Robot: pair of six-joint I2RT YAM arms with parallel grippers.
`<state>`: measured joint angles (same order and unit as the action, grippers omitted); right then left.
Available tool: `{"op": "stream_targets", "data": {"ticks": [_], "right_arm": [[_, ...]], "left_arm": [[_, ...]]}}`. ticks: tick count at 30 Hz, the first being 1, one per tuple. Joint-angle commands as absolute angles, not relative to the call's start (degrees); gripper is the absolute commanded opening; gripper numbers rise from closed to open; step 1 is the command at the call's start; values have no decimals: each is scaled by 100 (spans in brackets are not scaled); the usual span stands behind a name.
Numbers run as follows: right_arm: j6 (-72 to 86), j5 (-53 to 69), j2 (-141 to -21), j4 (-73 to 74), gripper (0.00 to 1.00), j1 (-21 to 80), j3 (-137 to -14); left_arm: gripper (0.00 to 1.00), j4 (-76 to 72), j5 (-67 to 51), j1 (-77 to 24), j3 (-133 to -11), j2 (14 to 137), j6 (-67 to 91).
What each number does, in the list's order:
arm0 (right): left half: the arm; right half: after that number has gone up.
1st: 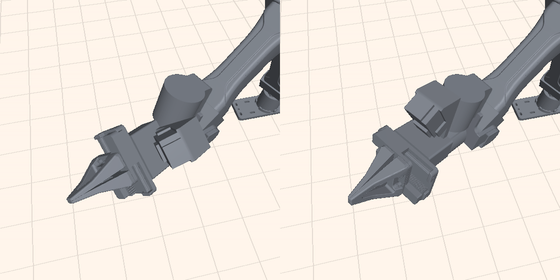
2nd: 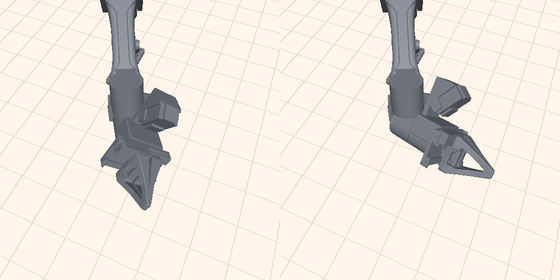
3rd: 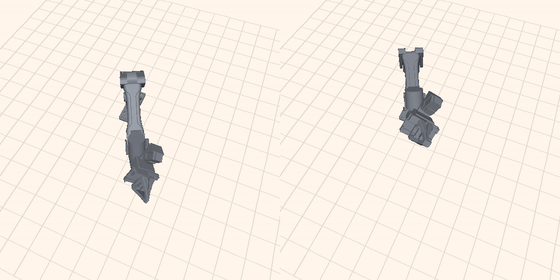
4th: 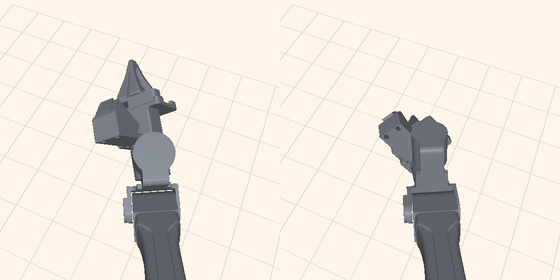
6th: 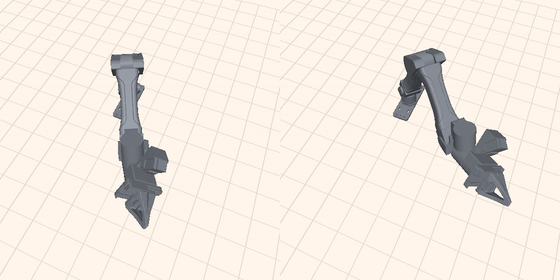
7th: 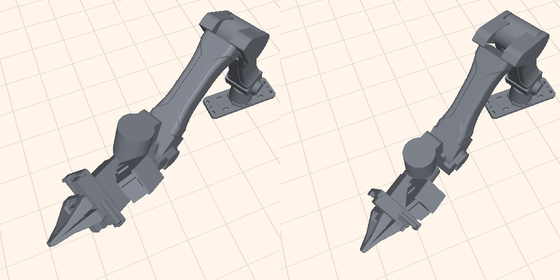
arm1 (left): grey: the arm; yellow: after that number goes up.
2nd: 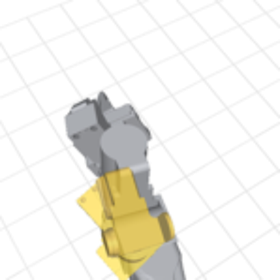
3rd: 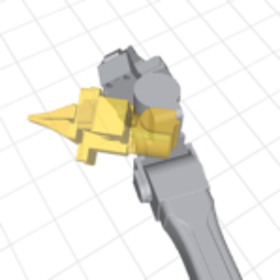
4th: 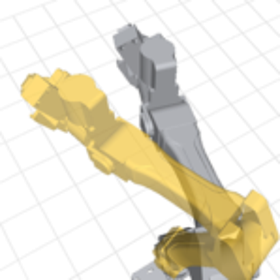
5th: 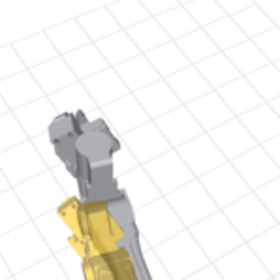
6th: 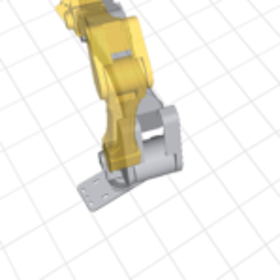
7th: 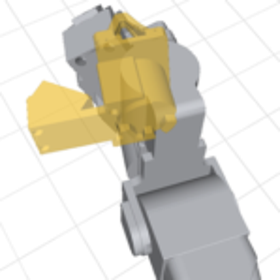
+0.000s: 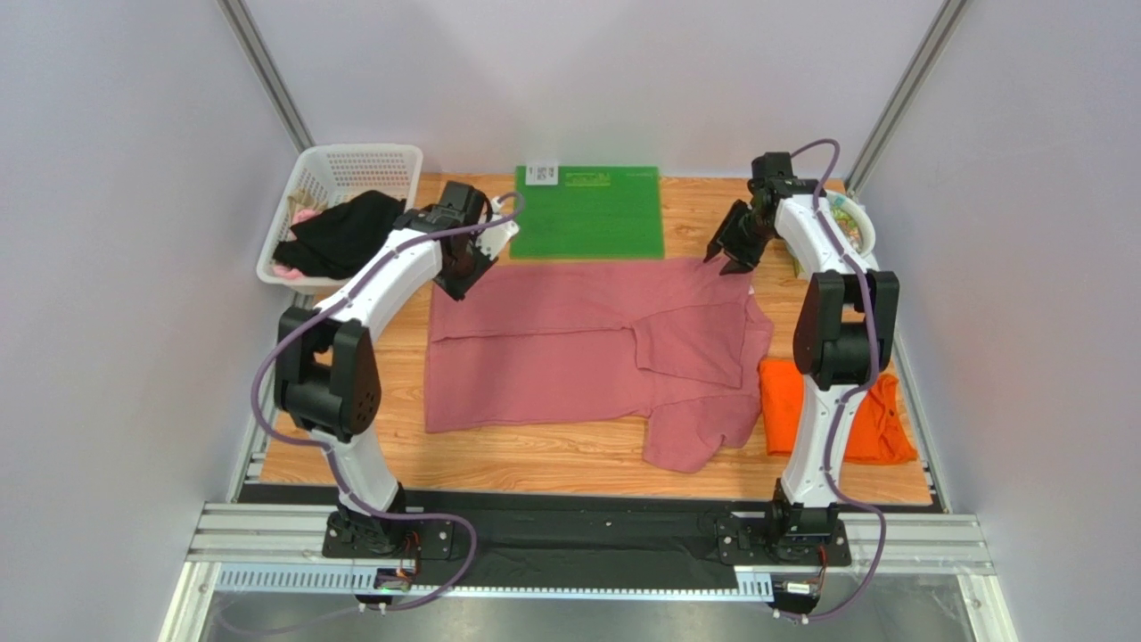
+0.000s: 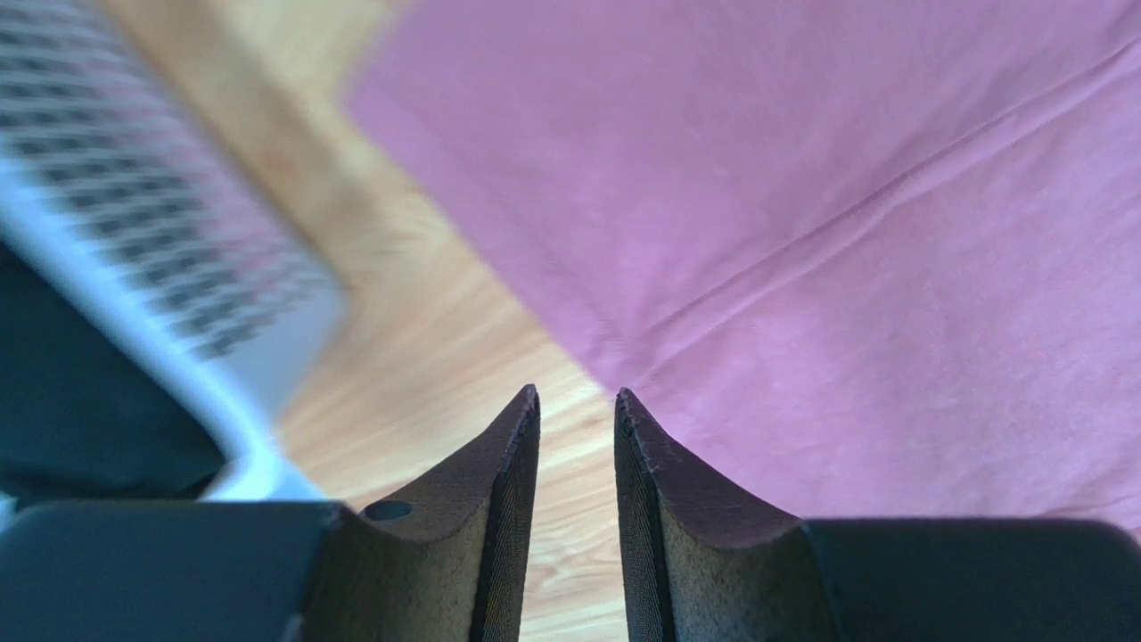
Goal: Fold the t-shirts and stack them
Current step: Grap the side of the flattened tshirt closest away from the robot with both arms
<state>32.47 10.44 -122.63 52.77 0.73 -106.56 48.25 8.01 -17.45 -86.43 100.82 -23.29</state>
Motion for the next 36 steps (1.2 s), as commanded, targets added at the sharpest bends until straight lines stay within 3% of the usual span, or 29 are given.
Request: {"op": "stream_targets", "data": {"ticks": [1,12,25,36], "right_arm": [[3146,985,-11690,5036,45,342,-10109],[3146,1002,-11522,4755,45,466,-9554],[3173,897,-12462,4957,44,448,-10063],[3138,703,-12542,4983,44,369,-9888]], "left_arm": [[34,4975,475,-1661,-8349,10985,-1794],[34,5273,53,-1354,-9536,12076,-1327],[33,5028,61,-1169,-9465,12032,-1179],[33,5054,149,-967,-9791,12489,-1037]]}}
